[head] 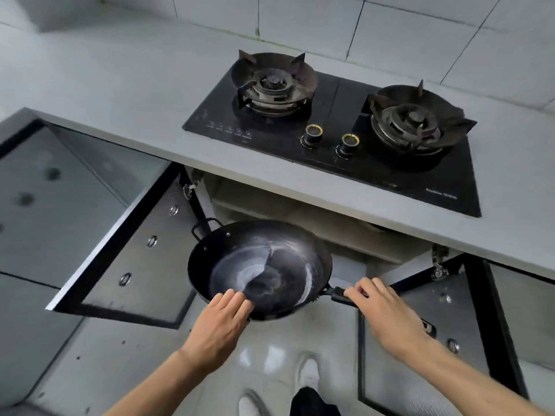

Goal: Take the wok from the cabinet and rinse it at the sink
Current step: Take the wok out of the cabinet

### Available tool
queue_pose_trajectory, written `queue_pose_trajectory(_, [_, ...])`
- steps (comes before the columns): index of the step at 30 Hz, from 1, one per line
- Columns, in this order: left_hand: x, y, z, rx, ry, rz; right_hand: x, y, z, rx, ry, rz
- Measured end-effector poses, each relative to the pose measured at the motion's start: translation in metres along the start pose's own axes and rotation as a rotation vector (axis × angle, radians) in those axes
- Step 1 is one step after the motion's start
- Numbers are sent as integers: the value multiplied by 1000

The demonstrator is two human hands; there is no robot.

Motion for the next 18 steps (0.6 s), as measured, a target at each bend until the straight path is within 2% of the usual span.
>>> queue_pose_trajectory(10, [125,43,72,107,-114,-1,90,80,-15,159,30,65])
queue_pose_trajectory(18, [219,74,119,240,-227,123,161,118,-32,308,37,207])
Point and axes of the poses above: each hand's wrist, its own y-axis away from the middle knuckle, its own x-axis out of the back of the hand, z = x × y, the point moved 6 cm from there along -y, towards the middle knuckle, and after that the axes turned 3 degrees about x, right-handed, at the moved point
